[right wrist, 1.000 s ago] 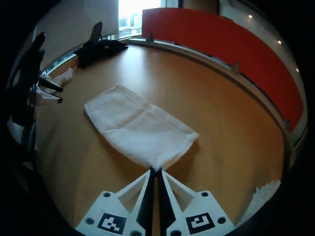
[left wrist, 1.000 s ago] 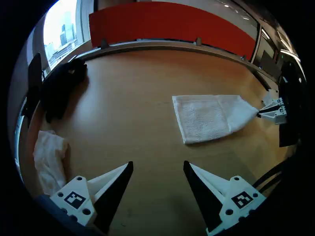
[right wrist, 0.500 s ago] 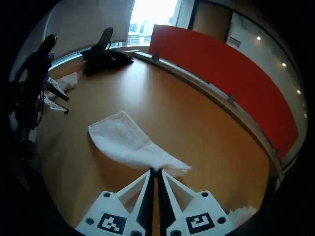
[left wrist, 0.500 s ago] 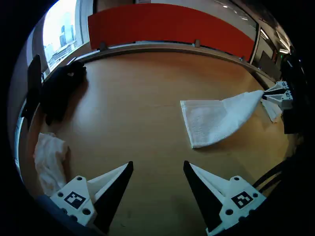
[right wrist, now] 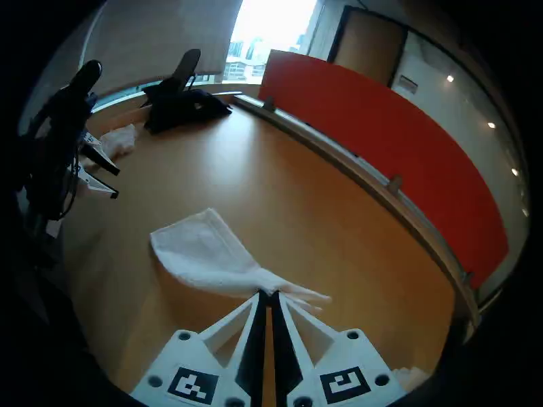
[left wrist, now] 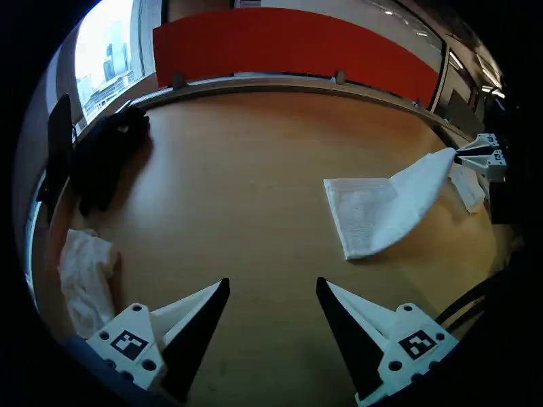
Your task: Fold towel
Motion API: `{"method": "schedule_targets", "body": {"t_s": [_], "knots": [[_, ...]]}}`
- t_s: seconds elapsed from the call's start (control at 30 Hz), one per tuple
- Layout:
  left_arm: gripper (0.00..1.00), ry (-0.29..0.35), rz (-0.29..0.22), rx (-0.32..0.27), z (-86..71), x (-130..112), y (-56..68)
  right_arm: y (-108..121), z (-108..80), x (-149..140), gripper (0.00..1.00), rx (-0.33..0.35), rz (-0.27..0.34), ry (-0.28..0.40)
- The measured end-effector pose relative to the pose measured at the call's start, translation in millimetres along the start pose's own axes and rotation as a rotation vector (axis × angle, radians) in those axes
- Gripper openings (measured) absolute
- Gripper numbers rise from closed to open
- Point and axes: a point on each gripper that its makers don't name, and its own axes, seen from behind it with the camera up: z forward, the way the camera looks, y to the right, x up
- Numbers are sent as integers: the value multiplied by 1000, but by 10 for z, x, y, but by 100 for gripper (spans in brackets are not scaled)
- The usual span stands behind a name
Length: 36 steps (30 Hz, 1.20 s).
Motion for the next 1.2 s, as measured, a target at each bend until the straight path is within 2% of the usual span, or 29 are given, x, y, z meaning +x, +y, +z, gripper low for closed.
{"method": "schedule_targets", "body": {"t_s": [0.3,0.7,1.07,1.2], "knots": [[95,5,-4,-6,-16,14,35,-206,127,144,5,46,-31,12],[95,21,-23,-17,-64,69,56,-665,445,317,5,141,-107,10],[95,28,-48,-6,-151,50,-1,-1077,707,393,5,235,-187,-3],[95,31,-61,1,-188,38,-39,-1237,822,382,5,273,-197,-11]]}}
